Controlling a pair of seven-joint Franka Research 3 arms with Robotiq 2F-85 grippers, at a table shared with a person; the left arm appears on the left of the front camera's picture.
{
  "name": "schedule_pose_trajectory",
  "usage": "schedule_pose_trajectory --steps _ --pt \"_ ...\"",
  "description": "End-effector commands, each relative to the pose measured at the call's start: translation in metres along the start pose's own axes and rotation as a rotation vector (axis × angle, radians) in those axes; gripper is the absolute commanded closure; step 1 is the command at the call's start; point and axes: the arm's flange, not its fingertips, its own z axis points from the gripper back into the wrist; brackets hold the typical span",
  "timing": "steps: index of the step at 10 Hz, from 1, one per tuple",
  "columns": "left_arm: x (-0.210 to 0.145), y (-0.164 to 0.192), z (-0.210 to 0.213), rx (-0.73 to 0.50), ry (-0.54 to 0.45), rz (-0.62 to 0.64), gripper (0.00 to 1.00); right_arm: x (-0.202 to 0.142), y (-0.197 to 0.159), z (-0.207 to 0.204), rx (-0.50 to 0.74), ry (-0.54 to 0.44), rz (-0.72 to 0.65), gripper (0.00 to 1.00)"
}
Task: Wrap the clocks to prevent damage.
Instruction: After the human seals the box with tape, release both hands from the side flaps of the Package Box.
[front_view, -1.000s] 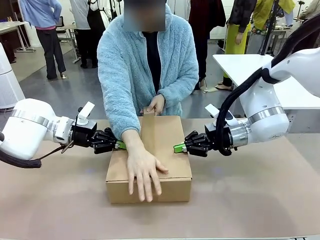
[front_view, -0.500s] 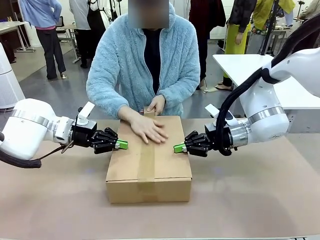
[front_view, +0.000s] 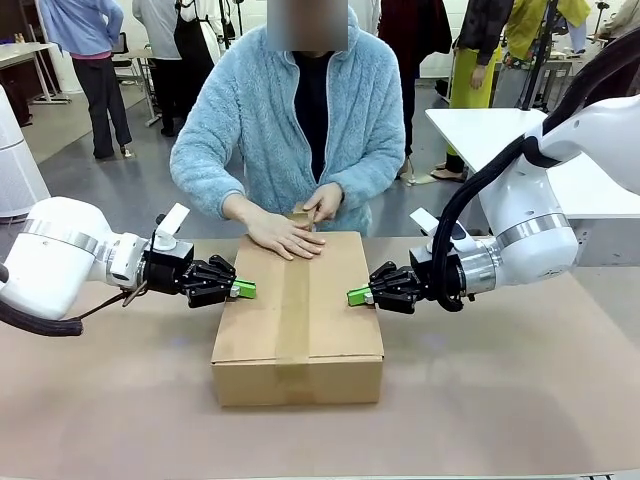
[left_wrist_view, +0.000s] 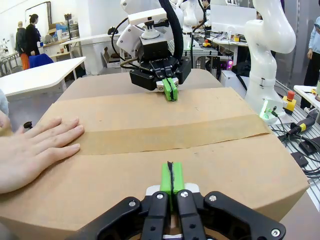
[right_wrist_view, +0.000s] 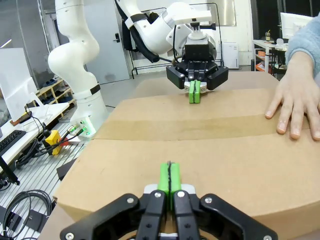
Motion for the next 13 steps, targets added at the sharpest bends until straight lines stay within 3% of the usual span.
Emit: schedule_pose_trajectory --steps 1,11,12,13 --pt "0.0 0.001 -0.005 0.01 0.009 -0.003 1.0 -0.003 0.001 0.0 -0.004 0.011 -0.004 0.99" --pt "0.0 0.001 -0.005 0.01 0.009 -0.003 1.0 -0.003 0.001 0.0 -0.004 0.011 -0.004 0.99" --pt "0.0 0.0 0.0 0.0 0.0 0.0 1.0 0.0 0.0 0.0 0.0 0.0 0.0 0.99" --pt "0.026 0.004 0.016 -0.016 0.029 0.034 1.0 0.03 0.006 0.013 0.019 0.051 0.001 0.99"
